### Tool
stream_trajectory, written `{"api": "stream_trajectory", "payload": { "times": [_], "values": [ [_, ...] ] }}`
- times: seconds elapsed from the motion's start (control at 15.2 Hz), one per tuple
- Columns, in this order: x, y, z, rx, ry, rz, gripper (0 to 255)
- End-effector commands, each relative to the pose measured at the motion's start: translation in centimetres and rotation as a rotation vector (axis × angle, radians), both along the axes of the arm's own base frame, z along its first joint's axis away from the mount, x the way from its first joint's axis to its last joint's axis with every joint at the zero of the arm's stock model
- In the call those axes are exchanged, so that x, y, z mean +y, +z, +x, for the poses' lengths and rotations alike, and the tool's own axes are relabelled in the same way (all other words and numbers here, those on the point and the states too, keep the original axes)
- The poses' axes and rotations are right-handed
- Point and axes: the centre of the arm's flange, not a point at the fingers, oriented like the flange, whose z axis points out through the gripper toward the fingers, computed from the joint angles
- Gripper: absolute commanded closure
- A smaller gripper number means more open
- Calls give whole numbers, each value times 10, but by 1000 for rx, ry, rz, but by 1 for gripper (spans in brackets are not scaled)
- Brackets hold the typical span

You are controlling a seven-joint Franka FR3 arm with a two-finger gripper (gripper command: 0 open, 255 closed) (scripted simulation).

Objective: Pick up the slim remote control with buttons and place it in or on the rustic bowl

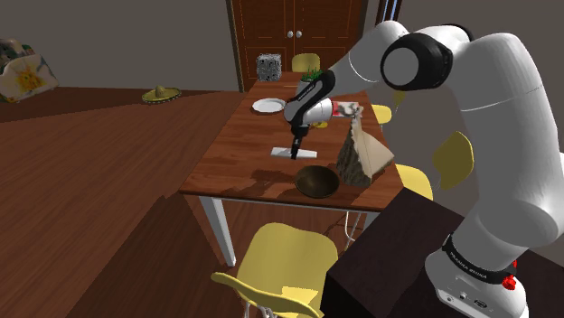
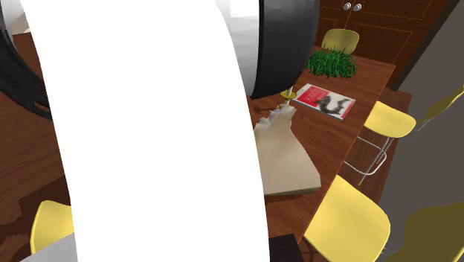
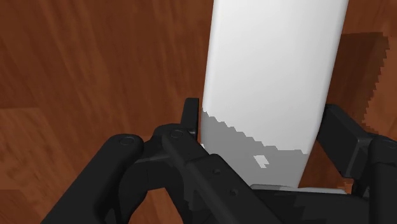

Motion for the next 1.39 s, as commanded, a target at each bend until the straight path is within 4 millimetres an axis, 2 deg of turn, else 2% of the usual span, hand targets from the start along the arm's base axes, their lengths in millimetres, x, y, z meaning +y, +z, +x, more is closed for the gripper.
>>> {"api": "stream_trajectory", "payload": {
  "times": [0.0, 0.86, 1.32],
  "values": [
    [0, 10, 0, 0, 0, 0, 255],
    [0, 77, 0, 0, 0, 0, 255],
    [26, 79, -88, 0, 0, 0, 255]
  ]
}}
